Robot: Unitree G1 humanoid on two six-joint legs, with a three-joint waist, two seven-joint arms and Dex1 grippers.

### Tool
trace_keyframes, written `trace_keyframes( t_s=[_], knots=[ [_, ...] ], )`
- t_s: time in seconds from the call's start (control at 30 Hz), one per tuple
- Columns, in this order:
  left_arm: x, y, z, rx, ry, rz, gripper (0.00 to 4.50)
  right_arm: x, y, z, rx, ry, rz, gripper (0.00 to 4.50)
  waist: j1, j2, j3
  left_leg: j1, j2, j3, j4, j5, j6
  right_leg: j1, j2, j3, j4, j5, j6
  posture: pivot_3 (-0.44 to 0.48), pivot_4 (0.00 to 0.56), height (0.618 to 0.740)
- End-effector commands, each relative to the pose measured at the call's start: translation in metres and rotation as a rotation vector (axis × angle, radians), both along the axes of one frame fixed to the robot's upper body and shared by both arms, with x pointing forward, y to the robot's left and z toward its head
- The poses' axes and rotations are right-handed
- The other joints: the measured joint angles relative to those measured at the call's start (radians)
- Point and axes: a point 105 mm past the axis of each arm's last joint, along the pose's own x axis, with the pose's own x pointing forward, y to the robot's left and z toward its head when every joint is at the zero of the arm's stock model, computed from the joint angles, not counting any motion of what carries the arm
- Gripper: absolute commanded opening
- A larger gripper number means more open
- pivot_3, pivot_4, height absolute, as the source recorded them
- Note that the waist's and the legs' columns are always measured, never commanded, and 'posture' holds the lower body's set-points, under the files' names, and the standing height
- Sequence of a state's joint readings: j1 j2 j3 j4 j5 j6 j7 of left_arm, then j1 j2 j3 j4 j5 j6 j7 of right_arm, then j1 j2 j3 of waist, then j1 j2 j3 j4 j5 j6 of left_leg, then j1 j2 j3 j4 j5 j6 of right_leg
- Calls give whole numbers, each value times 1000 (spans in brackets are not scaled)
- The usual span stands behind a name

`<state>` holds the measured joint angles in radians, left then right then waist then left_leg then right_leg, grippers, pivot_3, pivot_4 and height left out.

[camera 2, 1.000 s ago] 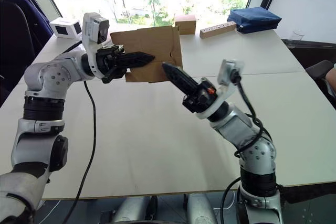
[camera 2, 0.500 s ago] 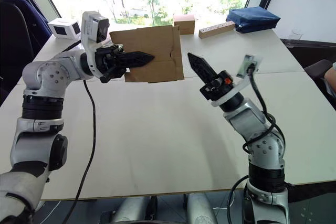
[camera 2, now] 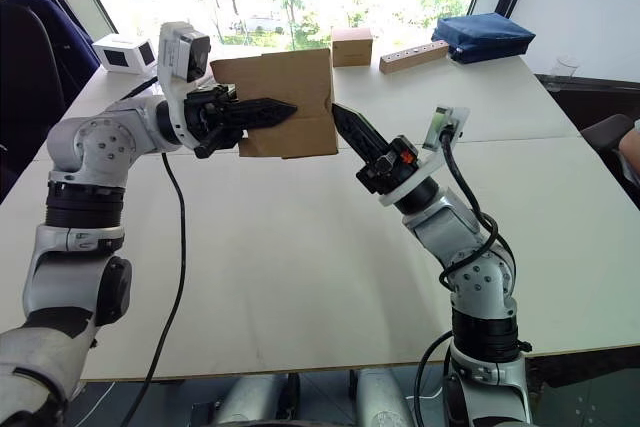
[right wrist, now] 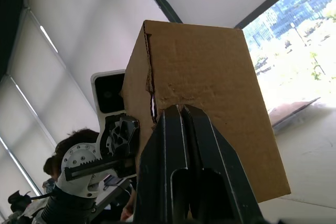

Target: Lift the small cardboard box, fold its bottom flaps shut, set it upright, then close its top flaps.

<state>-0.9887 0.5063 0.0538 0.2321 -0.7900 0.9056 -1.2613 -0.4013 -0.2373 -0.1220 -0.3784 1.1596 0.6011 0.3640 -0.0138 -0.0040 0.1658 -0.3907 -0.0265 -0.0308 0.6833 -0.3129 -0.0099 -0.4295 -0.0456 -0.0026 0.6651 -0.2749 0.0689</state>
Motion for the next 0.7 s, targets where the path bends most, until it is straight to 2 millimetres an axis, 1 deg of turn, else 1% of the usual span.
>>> trace_keyframes(
  t_s=[0.03,0.13,0.23,0.27,0.37,0.47,0.53,0.63,0.7],
  knots=[
    [-4,-7,10,0,-54,-21,0,-15,24,3,-51,-49,99,55,0,0,0,0,0,0,0,0,0,0,0,0,0,0,0,0,150,740],
    [-4,-7,9,12,-58,-19,0,-14,22,4,-51,-51,81,55,0,0,0,0,0,0,0,0,0,0,0,0,0,0,0,0,150,740],
    [-3,-6,8,35,-67,-17,0,-13,16,5,-51,-54,53,55,0,0,0,0,0,0,0,0,0,0,0,0,0,0,0,0,150,740],
    [-3,-5,8,50,-73,-14,0,-13,11,5,-53,-55,42,55,0,0,0,0,0,0,0,0,0,0,0,0,0,0,0,0,150,740],
    [-3,-1,8,168,-127,-16,0,-18,-11,3,-85,-52,7,55,4,0,0,0,0,0,0,0,0,0,0,0,0,0,0,0,150,740],
    [-1,1,9,263,-152,-17,0,-22,-25,-2,-113,-29,-11,55,2,0,0,0,-1,0,0,0,0,0,0,0,-1,0,0,0,150,740],
    [4,2,4,396,-178,6,0,-24,-38,-10,-159,1,-39,55,3,0,0,0,-1,0,0,0,0,0,0,0,0,0,0,0,150,740],
    [2,6,-1,543,-216,-53,0,-28,-52,-21,-247,33,-72,55,2,0,0,0,-1,0,0,0,1,0,1,0,0,0,0,0,150,740],
    [2,7,-9,705,-285,-77,0,-34,-58,-29,-364,44,-82,55,1,0,0,0,-1,0,0,-1,1,0,1,0,0,0,0,0,150,740]
  ],
)
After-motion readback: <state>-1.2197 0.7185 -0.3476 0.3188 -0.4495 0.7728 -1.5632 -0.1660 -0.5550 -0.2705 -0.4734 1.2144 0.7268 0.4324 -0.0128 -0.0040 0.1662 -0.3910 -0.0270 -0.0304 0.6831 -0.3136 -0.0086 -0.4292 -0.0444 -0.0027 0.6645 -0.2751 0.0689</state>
